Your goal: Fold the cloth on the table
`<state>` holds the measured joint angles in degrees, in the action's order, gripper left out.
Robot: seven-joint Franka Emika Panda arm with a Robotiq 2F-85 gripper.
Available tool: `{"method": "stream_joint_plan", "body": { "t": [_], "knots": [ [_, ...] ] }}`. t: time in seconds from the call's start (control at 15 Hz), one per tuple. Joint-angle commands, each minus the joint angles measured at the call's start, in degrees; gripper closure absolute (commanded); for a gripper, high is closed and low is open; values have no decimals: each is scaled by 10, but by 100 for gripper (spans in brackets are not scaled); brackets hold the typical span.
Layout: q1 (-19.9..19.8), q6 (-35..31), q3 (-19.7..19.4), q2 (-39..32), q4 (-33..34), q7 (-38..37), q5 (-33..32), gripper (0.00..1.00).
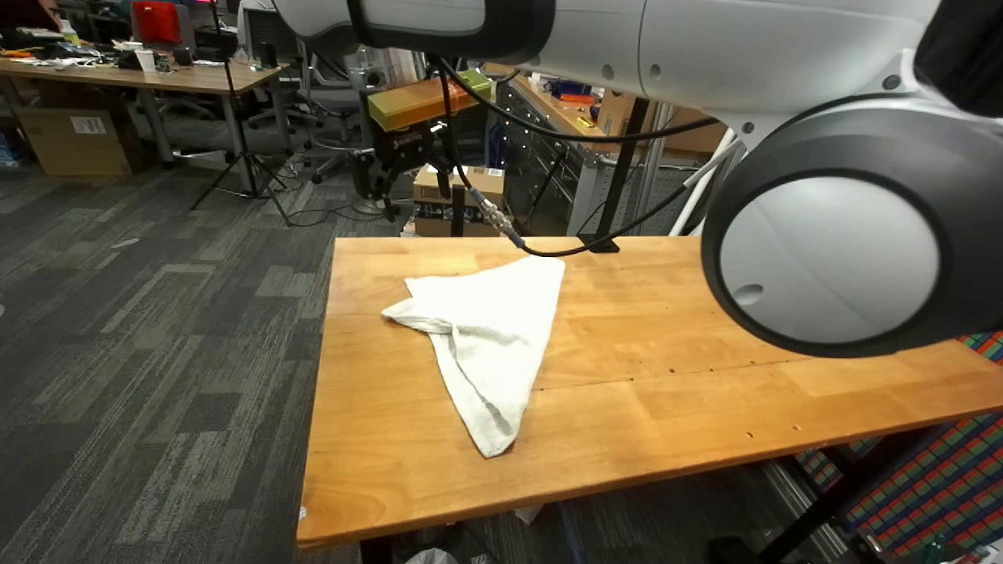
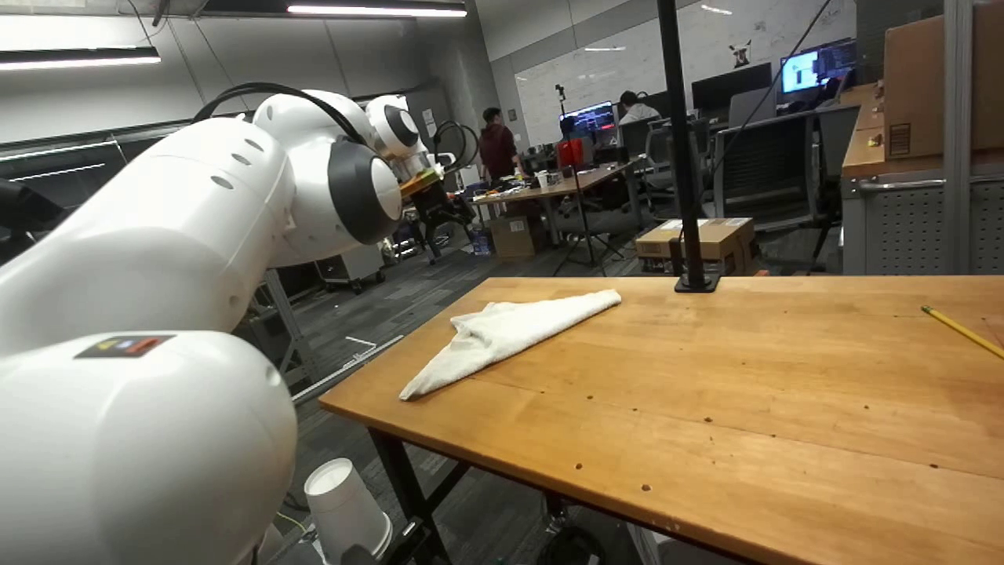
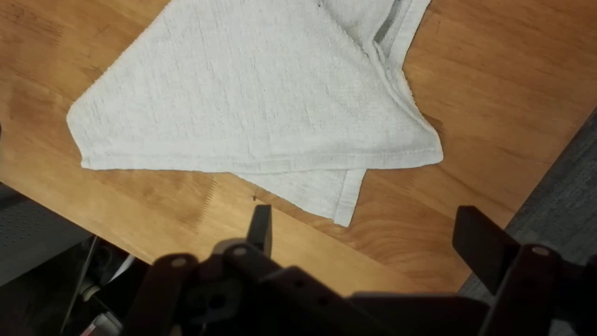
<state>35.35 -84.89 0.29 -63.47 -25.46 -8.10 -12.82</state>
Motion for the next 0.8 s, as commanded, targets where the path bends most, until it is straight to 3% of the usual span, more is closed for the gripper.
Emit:
{"method": "stream_joint_plan", "body": {
  "t": [0.0, 0.4, 0.73],
  "knots": [
    [-3, -21, -3, 7, 0, -27, 16, 0],
    [-29, -55, -3, 6, 0, -75, 28, 0],
    [-76, -65, 1, 6, 0, -104, 50, 0]
  ]
}}
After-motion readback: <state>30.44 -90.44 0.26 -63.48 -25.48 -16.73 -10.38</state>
